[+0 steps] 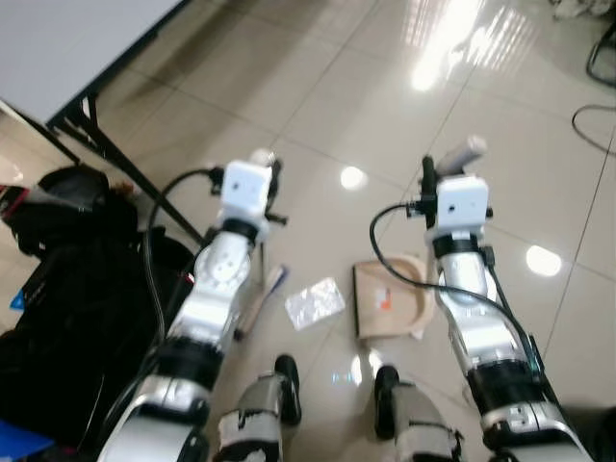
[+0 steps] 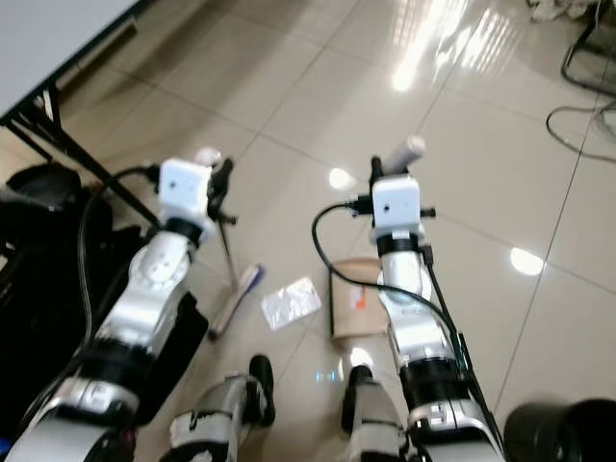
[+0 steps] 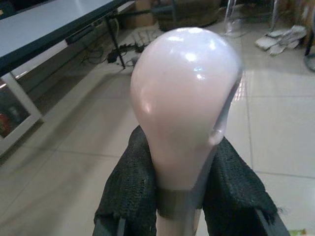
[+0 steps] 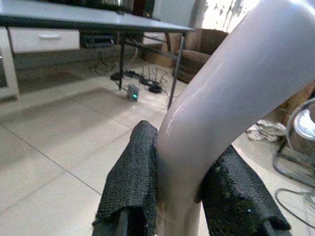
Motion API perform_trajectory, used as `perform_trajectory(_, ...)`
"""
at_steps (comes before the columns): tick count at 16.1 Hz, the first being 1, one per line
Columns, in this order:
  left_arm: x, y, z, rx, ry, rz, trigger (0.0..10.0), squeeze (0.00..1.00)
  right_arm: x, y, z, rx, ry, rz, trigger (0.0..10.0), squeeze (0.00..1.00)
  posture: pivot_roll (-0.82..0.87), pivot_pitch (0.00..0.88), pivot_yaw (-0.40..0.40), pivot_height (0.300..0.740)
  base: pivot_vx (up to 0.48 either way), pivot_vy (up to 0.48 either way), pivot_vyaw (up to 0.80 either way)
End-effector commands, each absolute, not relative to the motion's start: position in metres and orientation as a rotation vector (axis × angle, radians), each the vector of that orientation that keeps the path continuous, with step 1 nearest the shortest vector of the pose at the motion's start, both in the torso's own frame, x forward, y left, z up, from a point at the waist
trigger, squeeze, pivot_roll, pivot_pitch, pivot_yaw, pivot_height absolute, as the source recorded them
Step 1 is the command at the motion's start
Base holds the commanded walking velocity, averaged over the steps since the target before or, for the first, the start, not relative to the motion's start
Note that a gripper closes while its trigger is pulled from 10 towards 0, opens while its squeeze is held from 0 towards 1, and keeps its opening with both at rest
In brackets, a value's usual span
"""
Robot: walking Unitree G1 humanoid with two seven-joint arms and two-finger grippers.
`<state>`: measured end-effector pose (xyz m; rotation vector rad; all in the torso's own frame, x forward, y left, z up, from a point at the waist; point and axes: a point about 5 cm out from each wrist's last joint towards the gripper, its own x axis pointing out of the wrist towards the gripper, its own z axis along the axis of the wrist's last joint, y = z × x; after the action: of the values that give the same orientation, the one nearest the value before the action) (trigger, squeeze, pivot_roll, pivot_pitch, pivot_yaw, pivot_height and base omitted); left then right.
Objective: Sweep floor
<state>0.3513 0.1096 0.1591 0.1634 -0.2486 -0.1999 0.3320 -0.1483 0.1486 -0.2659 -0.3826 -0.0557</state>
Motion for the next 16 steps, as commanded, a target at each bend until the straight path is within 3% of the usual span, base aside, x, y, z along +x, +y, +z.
perform_trajectory(1,0.354,0.103,0.156,0.16,-0.249,-0.22,10.0,0.0,0.334,-0.147,0.144,-0.263,-0.379,-0.083,10.0,0.0,0.08,0.398,0.116,0.74,0.0,0.0,0.0)
perform_trajectory(7,0.365,0.081,0.154,0.147,-0.222,-0.246,10.0,0.0,0.343,-0.153,0.129,-0.222,-0.297,-0.21,10.0,0.0,0.1,0.413,0.13,0.74,0.0,0.0,0.0)
perform_trajectory(11,0.379,0.071,0.165,0.068,-0.197,-0.19,10.0,0.0,0.35,-0.138,0.119,-0.207,-0.206,-0.19,10.0,0.0,0.09,0.421,0.121,0.74,0.0,0.0,0.0)
perform_trajectory(16,0.392,0.047,0.203,-0.153,-0.215,-0.174,10.0,0.0,0.351,-0.115,0.114,-0.246,-0.17,-0.104,10.0,0.0,0.07,0.417,0.109,0.74,0.0,0.0,0.0)
